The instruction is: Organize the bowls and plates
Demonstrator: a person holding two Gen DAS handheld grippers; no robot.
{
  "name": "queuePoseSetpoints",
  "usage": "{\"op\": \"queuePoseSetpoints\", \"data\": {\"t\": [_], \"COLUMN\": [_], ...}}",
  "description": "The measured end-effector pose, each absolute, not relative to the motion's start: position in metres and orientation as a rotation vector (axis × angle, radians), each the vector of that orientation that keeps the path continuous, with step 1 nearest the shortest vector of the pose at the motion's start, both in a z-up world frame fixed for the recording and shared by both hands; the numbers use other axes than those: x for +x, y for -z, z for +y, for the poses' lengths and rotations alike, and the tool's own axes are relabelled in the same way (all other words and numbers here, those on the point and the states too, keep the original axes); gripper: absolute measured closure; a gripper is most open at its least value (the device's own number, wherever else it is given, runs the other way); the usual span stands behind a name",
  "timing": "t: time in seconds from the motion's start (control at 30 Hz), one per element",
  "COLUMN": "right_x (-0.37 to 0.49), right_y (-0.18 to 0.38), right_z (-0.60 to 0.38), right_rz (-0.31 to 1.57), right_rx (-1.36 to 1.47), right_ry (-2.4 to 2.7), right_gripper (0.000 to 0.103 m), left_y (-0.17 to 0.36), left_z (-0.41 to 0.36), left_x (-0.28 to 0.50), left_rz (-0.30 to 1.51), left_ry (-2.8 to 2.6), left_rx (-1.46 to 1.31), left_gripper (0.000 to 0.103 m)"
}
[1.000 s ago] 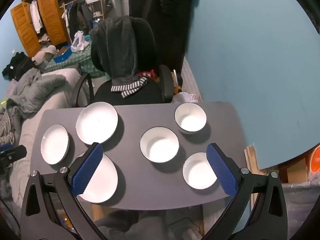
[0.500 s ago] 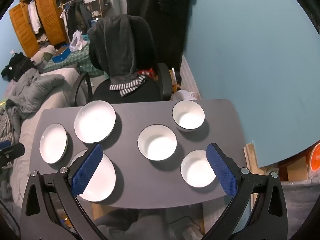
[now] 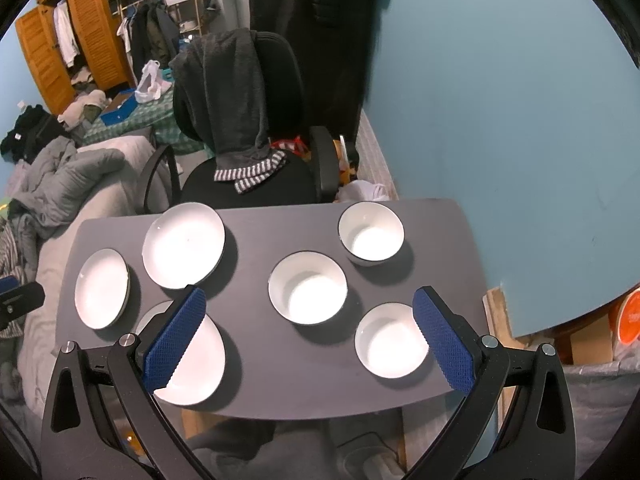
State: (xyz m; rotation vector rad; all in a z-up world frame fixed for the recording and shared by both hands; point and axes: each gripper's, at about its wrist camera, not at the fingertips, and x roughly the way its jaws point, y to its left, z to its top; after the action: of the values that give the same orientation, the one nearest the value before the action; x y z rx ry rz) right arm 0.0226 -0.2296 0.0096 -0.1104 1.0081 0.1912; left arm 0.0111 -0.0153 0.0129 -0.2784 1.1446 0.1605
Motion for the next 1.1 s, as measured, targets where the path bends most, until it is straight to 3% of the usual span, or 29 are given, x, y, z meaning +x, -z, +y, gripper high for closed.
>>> {"op": "queuePoseSetpoints", "data": {"t": [1.1], "right_x": [0.0247], "right_y": [-0.0082], "right_z": [-0.2325], "right_rz": [1.017], "right_rx": [-0.107], "right_ry": [-0.186], "right_gripper": [0.001], "left_y": [-0.0132], "left_z": [-0.0175], "left_x": [0.014], "left_rz": [1.155], "left_ry": [-0.135], "left_rx": [-0.276], "left_gripper": [0.017]}}
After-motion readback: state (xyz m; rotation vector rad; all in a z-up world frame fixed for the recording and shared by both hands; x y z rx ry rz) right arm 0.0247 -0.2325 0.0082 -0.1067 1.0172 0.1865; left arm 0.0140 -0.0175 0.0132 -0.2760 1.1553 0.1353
